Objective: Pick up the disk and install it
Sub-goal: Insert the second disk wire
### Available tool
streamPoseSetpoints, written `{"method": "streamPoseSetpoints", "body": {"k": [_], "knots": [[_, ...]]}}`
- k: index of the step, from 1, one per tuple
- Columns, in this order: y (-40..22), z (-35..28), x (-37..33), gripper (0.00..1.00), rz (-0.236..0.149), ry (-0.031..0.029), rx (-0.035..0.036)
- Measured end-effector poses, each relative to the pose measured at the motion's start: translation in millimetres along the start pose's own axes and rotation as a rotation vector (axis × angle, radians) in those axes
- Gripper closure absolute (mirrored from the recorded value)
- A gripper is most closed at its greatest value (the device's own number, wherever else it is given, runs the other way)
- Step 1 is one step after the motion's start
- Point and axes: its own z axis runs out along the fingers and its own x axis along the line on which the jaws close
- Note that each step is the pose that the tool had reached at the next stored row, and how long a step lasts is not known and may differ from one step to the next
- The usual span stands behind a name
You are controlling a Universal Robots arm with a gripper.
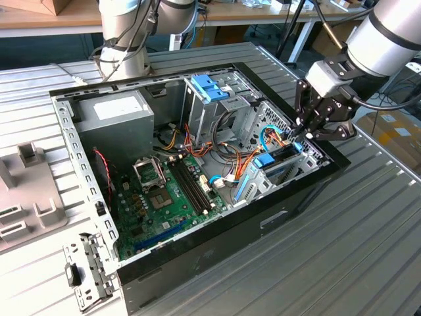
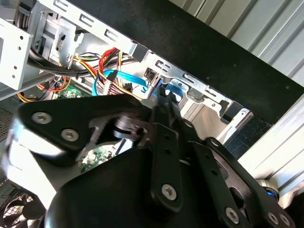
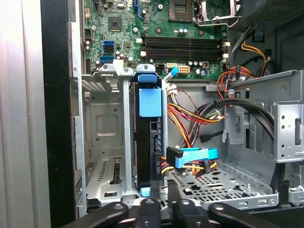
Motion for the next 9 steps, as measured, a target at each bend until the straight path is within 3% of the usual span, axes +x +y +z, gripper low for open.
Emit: {"method": "streamPoseSetpoints", "body": {"k": [2,3,9], "knots": [[0.0,0.0,0.0,0.76,0.000,0.0000,0.0000],[0.0,0.0,0.0,0.70,0.000,0.0001,0.0000],[-0.1,-0.5,0.0,0.70,0.000,-0.0001,0.0000]]}}
